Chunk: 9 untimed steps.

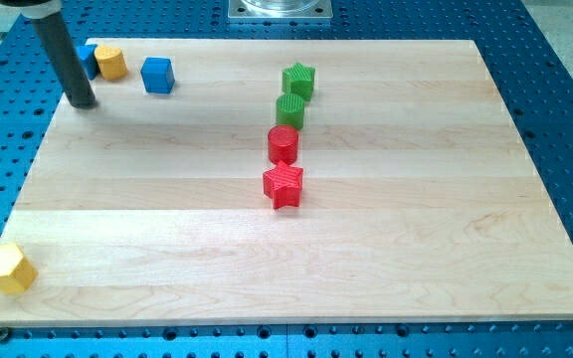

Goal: Adjust the blue triangle and the yellow heart at the top left corner

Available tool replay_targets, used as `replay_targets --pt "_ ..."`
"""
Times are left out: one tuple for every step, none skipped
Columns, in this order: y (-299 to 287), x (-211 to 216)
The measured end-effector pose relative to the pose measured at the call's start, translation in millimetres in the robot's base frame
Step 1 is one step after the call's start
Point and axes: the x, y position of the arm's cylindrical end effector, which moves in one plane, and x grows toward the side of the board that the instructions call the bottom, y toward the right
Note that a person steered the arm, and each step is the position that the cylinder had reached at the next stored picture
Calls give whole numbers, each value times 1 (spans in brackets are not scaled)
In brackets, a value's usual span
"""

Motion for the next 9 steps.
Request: replay_targets --pt "-44 -22" --pt "-44 -71" --pt "-42 -83" --pt "-40 -54" --pt "-37 -24" --pt "13 -20" --pt "40 -54" --pt "-2 -39" --pt "-34 -54"
